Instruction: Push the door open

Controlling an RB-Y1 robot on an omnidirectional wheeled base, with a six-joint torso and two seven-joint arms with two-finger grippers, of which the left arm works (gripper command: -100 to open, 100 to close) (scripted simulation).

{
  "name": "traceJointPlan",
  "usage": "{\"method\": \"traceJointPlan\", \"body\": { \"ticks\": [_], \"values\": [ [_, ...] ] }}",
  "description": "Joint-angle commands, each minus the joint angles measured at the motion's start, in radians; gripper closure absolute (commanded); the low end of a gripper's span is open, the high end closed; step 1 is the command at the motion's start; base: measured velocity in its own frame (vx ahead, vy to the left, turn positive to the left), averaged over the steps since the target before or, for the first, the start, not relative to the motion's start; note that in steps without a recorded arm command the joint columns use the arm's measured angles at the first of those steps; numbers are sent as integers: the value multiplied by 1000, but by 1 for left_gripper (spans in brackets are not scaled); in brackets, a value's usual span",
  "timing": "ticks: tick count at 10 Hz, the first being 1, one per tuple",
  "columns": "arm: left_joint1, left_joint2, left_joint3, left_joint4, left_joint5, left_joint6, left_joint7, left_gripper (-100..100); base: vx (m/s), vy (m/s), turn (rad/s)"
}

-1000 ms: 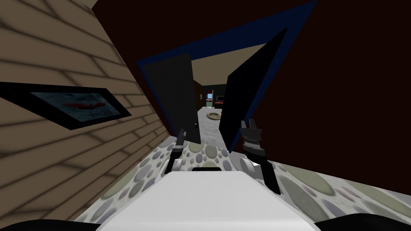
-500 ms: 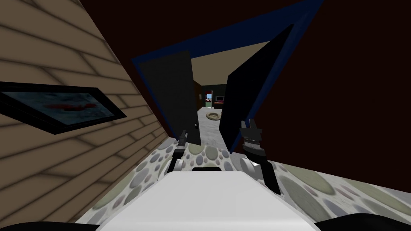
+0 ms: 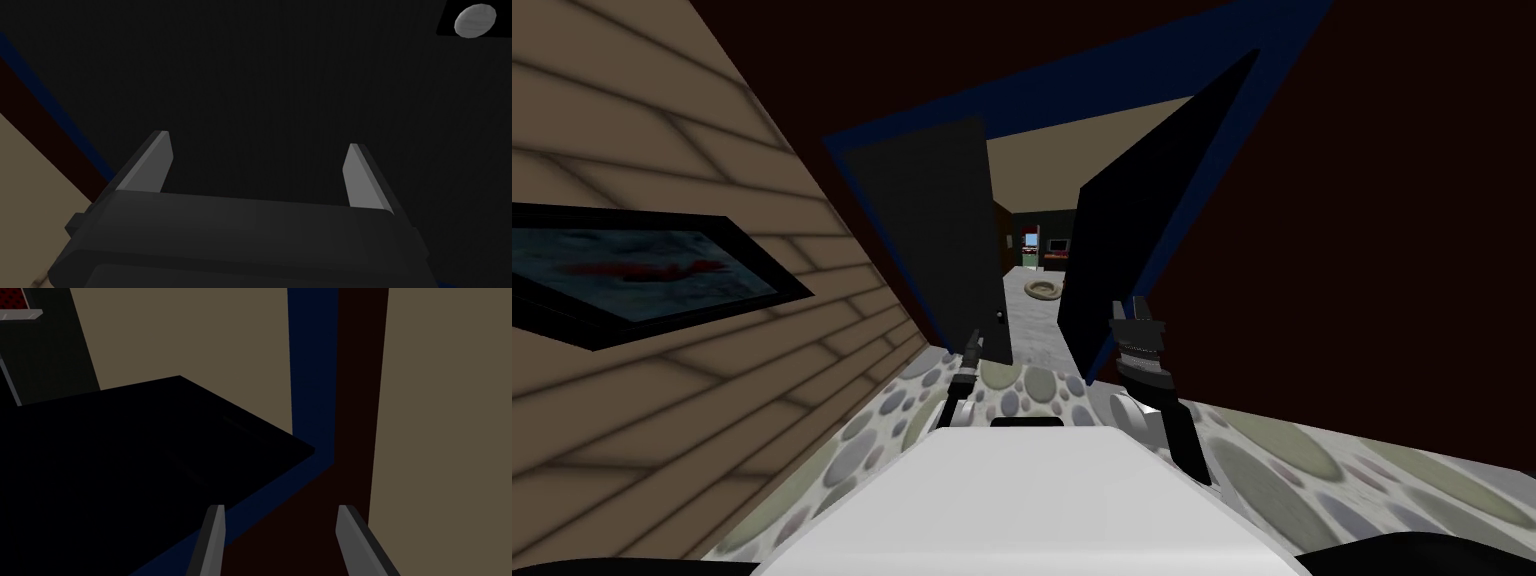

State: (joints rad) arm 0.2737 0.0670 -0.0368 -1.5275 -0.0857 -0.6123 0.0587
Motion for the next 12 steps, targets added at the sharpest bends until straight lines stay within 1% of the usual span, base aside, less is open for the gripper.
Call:
{"method": "traceJointPlan", "body": {
  "ticks": [1,2,3,8,9,10,12],
  "values": [
    [-9,4,-4,48,4,-12,4,-100,80,53,-61],
    [-17,3,-8,78,5,-19,4,-100,95,69,-54],
    [-17,3,-8,80,5,-19,4,-100,61,47,-12],
    [-53,-5,-28,232,11,-52,4,-100,75,58,-50],
    [-59,-7,-31,257,12,-58,4,-100,81,48,-44],
    [-59,-7,-31,260,12,-58,4,-100,58,30,-14],
    [-72,-11,-38,314,14,-70,4,-100,75,45,-41]
  ]
}}
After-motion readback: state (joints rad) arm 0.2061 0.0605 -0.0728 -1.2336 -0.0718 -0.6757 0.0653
